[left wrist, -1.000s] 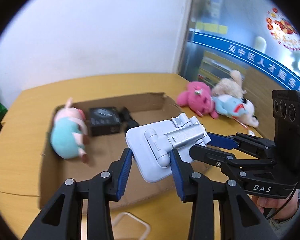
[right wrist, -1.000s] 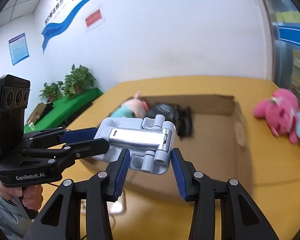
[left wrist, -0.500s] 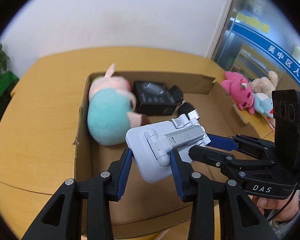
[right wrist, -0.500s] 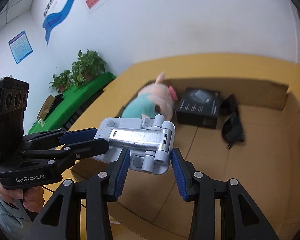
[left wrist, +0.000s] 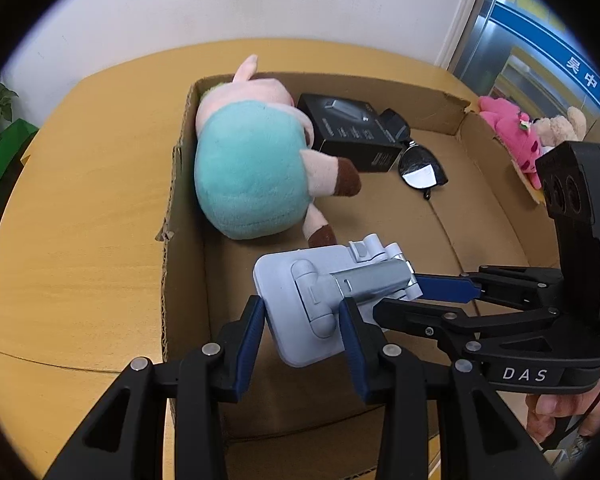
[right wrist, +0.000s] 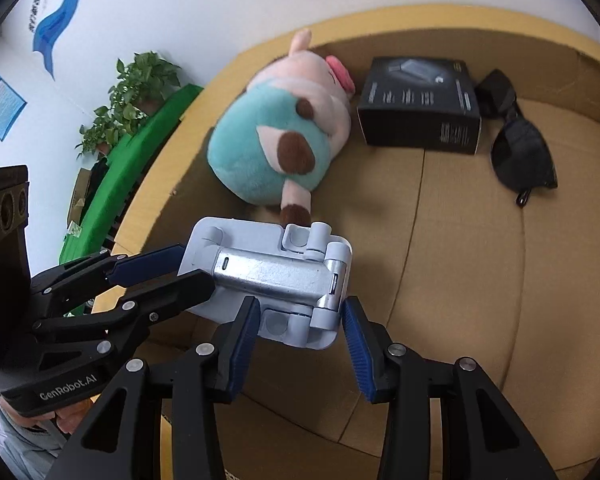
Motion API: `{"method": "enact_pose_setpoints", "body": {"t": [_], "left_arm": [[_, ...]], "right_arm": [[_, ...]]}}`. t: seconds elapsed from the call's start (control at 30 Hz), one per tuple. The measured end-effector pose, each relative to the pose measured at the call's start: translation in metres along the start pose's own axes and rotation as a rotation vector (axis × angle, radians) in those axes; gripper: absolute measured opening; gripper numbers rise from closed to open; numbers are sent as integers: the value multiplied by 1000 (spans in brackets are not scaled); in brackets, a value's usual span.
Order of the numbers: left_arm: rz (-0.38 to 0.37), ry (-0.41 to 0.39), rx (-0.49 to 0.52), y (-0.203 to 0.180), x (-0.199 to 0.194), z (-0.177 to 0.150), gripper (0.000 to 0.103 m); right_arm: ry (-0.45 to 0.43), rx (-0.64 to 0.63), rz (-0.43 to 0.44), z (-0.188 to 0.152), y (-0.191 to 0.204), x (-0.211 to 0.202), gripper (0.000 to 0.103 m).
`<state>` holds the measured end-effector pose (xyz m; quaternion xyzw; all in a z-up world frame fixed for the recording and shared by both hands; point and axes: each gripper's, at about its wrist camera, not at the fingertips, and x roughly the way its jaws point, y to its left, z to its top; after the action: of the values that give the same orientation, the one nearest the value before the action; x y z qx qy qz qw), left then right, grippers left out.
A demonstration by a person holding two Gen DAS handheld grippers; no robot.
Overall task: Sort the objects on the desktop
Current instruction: 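Carry the white phone stand into the cardboard box and open the left gripper, then move the left gripper out of the box to the clear phone case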
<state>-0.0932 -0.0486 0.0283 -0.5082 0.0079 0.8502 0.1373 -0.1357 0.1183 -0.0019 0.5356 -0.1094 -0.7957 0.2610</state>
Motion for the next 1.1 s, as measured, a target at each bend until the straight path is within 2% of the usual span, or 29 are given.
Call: {"method": "enact_pose_setpoints", "body": {"t": [0.13, 0.3, 0.33, 0.37, 0.43, 0.47, 0.53, 0.6, 0.67, 0.7, 0.77, 0.8, 0.87, 0.9, 0.93, 0.97, 1.0, 1.03, 1.07, 1.1], "left_arm": [[15, 41, 11, 2, 9, 0, 37], [89, 79, 31, 3, 17, -1, 34], [99, 84, 30, 5, 17, -1, 33], [111, 86, 41, 4, 17, -2, 19], [134, 95, 65, 3, 18, -2, 14], [151, 98, 65, 5, 19, -2, 11], [172, 105, 52, 10, 19, -3, 11], [165, 105, 52, 12, 18, -4, 11], [174, 107, 55, 13, 16, -7, 11], [175, 105, 58, 13, 15, -8, 11], [169, 96, 43, 13, 11, -9, 12], [156, 84, 20, 15, 6, -9, 12], [123, 27, -22, 18, -11, -10, 14], [112, -32, -46, 19, -29, -13, 15], [112, -74, -56, 18, -41, -14, 23], [121, -137, -62, 15, -59, -18, 35], [137, -210, -59, 10, -79, -24, 44], [156, -293, -54, 3, -100, -31, 65], [174, -355, -51, -3, -114, -37, 82], [197, -438, -46, -12, -131, -45, 84]], "right_arm": [[61, 24, -10, 3, -2, 13, 42], [114, 61, -5, 5, -4, 27, 42], [115, 70, -5, 6, -3, 27, 42], [115, 70, -15, 6, -1, 28, 41], [120, 57, -21, 7, 5, 33, 39], [133, 60, 10, 7, 8, 36, 32], [138, 46, 7, 7, 15, 41, 28], [132, 28, -19, 8, 18, 43, 28], [124, 51, -4, 7, 14, 40, 28], [114, 54, -15, 7, 11, 37, 29], [86, 45, -37, 6, 9, 28, 44], [72, 47, -31, 5, 7, 23, 47], [5, 42, -12, 2, 6, 1, 60], [-35, 20, -27, 1, 6, -11, 65], [-94, -16, -73, -2, 9, -28, 72], [-196, -73, -184, -9, 13, -53, 80], [-256, -105, -254, -13, 17, -66, 84], [-365, -161, -387, -24, 22, -89, 94], [-429, -187, -454, -31, 25, -103, 103], [-488, -207, -498, -40, 25, -116, 103]]}}
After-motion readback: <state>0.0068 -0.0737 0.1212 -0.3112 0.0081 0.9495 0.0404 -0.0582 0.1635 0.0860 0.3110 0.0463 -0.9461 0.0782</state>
